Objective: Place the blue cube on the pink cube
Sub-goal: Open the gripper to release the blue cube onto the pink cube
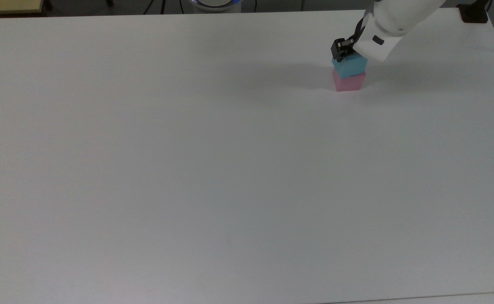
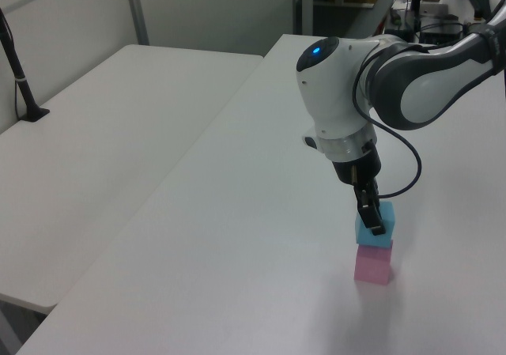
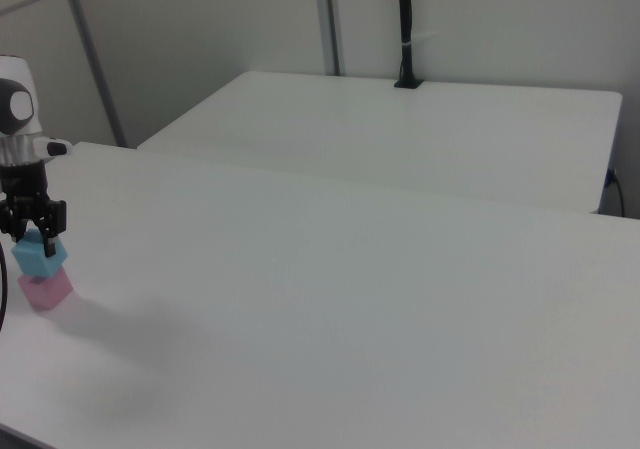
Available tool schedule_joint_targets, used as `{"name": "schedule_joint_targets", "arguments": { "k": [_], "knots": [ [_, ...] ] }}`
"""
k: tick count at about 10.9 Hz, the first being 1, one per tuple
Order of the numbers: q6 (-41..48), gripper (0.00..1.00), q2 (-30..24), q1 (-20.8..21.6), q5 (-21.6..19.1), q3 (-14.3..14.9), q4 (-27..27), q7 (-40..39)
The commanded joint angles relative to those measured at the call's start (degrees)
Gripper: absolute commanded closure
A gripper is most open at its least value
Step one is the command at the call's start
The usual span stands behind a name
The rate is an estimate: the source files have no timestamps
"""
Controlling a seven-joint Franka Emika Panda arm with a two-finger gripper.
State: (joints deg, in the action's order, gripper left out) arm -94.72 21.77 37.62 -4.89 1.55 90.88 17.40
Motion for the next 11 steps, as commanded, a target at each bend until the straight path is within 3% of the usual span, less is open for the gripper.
{"name": "schedule_joint_targets", "arguments": {
  "k": [1, 3, 4, 5, 6, 9, 11],
  "knots": [
    [0.68, 0.66, 0.99, 0.70, -2.49, 0.56, -1.23, 1.24],
    [0.59, 0.60, 1.17, 0.70, -2.58, 0.39, -1.23, 1.41],
    [0.51, 0.43, 1.34, 0.70, -2.50, 0.21, -1.23, 2.81],
    [0.42, 0.05, 1.95, 0.70, -2.50, 0.04, -1.23, 3.86],
    [0.42, 0.00, 1.96, 0.79, -2.32, -0.31, -1.15, 3.26],
    [0.59, 0.00, 1.61, 0.62, -1.80, -1.28, -1.15, 3.87],
    [0.59, 0.00, -1.62, -1.56, -1.36, -1.46, -1.06, 4.40]
  ]
}}
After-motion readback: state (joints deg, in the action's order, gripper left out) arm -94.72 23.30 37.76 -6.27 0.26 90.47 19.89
